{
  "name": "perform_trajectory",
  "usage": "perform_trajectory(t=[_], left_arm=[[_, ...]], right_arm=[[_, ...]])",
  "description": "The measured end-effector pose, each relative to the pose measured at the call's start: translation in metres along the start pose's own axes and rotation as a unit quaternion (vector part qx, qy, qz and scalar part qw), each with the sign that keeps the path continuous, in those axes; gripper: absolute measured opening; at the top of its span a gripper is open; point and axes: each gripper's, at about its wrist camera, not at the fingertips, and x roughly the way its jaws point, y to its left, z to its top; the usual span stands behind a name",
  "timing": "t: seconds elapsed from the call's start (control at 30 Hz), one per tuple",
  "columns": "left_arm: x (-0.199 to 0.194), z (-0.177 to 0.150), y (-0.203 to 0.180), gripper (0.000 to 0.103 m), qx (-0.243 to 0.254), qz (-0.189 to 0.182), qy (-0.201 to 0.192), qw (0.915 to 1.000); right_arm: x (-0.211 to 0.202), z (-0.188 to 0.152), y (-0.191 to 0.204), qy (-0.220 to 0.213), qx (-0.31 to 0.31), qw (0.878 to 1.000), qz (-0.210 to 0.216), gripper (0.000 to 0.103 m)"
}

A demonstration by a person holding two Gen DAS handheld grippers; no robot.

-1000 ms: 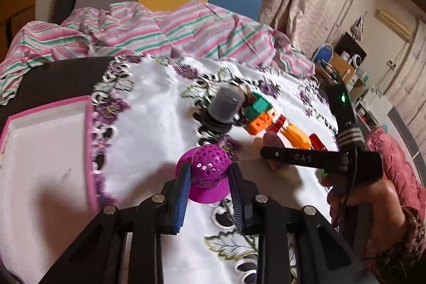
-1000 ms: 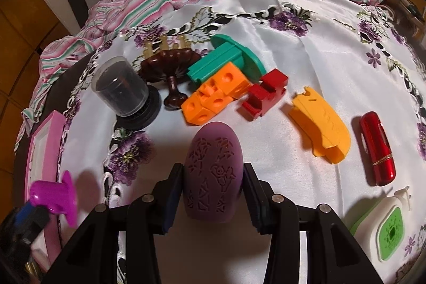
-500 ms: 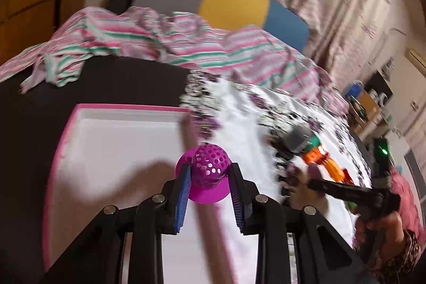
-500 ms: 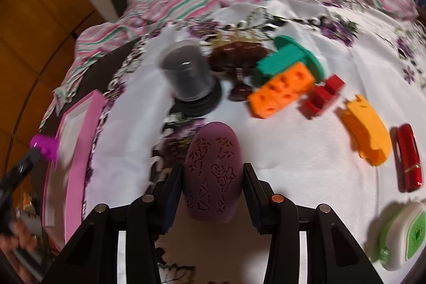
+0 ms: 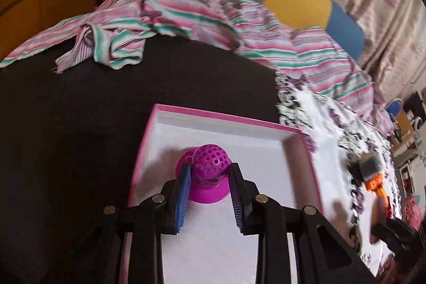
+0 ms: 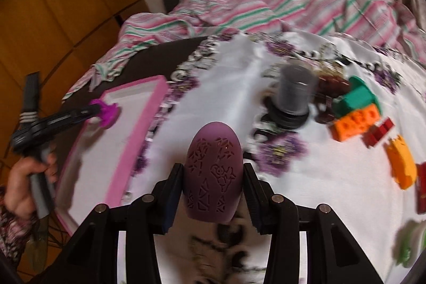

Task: Organize rigid objects
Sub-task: 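Lower the magenta toy into the tray and open the left gripper, then lower the lavender egg into the tray beside the magenta toy, open the right gripper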

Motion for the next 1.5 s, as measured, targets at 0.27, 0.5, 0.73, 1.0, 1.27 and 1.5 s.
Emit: perform_trajectory(t=[0.27, 0.5, 0.73, 1.0, 1.27, 1.5], left_arm=[[0.003, 0.018, 0.011, 0.035, -0.008, 0.024, -0.018, 0.9995], [-0.038, -0.013, 0.019, 0.042, -0.045, 0.006, -0.048, 0.9978], [-0.063, -0.065, 0.021, 0.042, -0.044, -0.012, -0.036, 0.9983], [-0.081, -0.088, 0.028, 0.042, -0.044, -0.03, -0.031, 0.9981], [-0.09, -0.097, 0.03, 0.042, -0.048, -0.037, -0.033, 0.9976], [-0.089, -0.105, 0.021, 0.042, -0.039, -0.057, -0.027, 0.9972]], right_arm=[[0.011, 0.024, 0.057, -0.011, -0.041, 0.998, 0.04, 0.045], [0.038, 0.04, 0.102, 0.006, -0.064, 0.996, 0.067, 0.044], [0.082, 0.054, 0.136, 0.047, -0.085, 0.993, 0.06, 0.044], [0.144, 0.074, 0.163, 0.097, -0.115, 0.989, 0.005, 0.045], [0.164, 0.094, 0.163, 0.075, -0.094, 0.993, -0.005, 0.046], [0.114, 0.086, 0.147, 0.029, -0.082, 0.996, 0.005, 0.058]])
